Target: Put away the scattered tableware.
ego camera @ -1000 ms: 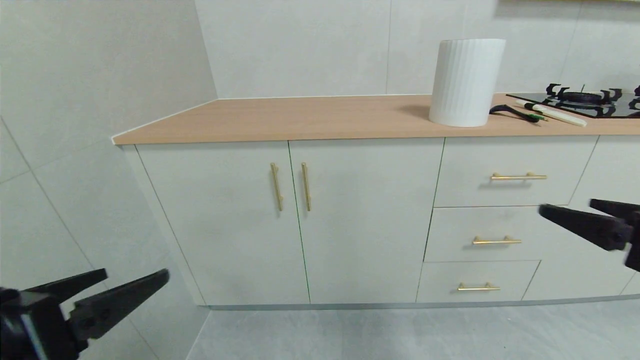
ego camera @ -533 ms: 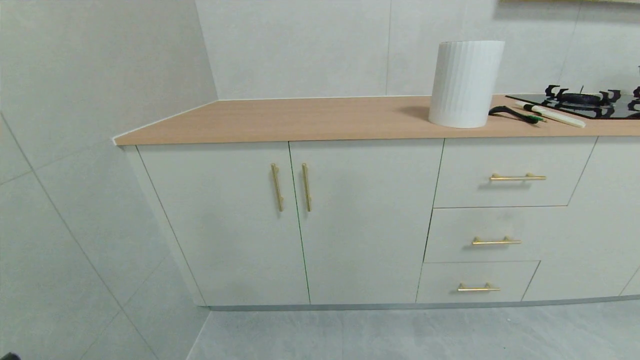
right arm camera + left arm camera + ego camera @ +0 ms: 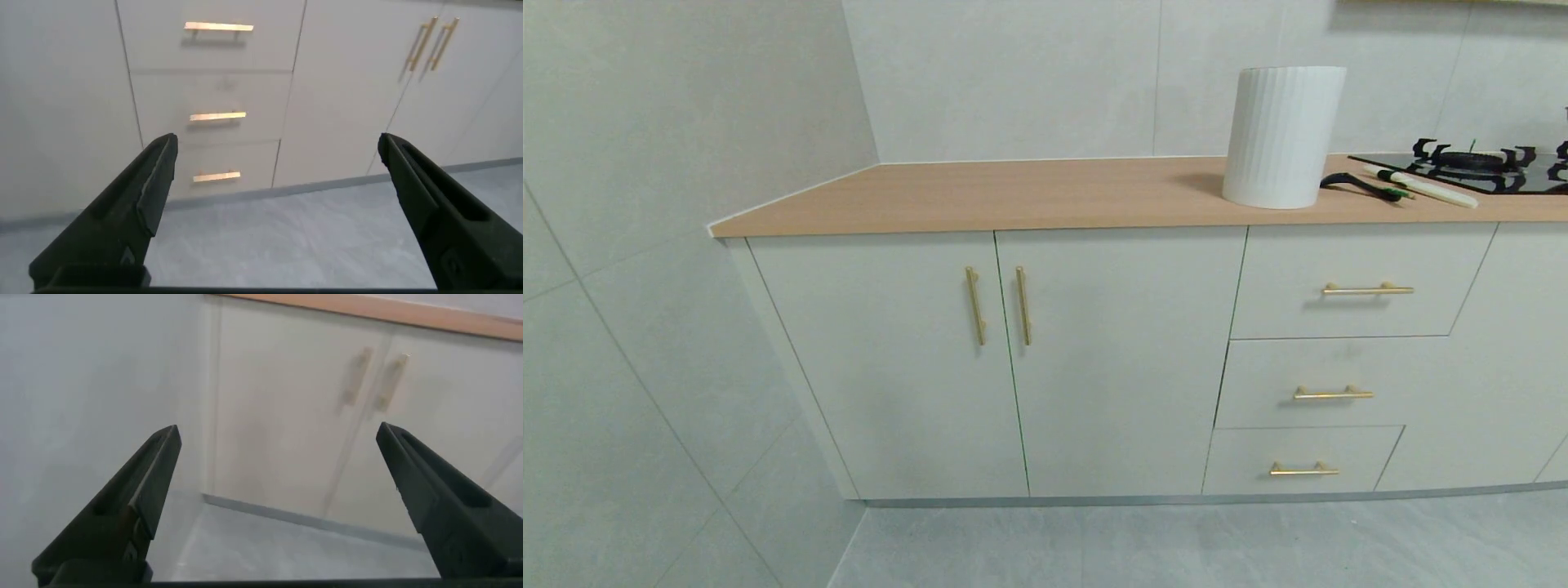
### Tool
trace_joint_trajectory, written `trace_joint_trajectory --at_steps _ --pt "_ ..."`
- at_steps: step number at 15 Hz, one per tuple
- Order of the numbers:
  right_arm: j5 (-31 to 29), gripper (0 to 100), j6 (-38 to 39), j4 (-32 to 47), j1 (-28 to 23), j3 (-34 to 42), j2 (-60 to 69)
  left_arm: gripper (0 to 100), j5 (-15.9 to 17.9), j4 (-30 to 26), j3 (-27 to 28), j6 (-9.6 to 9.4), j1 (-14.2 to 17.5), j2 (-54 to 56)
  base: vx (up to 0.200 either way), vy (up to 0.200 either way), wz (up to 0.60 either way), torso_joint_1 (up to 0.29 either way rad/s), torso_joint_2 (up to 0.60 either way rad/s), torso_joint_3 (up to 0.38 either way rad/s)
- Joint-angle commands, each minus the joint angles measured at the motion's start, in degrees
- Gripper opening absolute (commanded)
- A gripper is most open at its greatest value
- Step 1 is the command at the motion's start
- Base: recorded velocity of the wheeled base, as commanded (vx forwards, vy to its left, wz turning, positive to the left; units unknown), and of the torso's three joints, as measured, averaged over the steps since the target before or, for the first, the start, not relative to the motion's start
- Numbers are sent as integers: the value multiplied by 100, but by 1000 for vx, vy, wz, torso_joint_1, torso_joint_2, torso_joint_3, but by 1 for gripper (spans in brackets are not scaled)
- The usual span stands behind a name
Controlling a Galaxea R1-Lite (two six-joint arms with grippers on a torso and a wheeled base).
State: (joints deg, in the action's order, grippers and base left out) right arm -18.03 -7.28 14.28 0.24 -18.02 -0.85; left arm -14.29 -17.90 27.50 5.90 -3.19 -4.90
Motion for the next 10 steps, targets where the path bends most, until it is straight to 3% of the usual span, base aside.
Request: trace_joint_trajectory --at_steps 1,3,5,6,8,10 --pt "-148 100 60 -223 -7 343 85 100 119 -135 -333 -256 346 490 0 0 0 0 0 0" --pt "-139 100 183 -918 -7 923 85 100 75 -126 -650 -247 346 490 0 0 0 0 0 0" --pt "687 100 262 -2245 -7 1802 85 100 690 -47 -1300 -282 346 490 0 0 0 0 0 0" --pt "1161 100 438 -2245 -7 1802 85 100 1033 111 -1625 -291 346 490 0 0 0 0 0 0" --pt "1829 100 719 -2060 -7 1802 85 100 1350 858 -2196 -300 346 490 0 0 0 0 0 0" --pt "2014 100 701 -1340 -7 1784 85 100 1605 1271 -2390 -353 346 490 0 0 0 0 0 0"
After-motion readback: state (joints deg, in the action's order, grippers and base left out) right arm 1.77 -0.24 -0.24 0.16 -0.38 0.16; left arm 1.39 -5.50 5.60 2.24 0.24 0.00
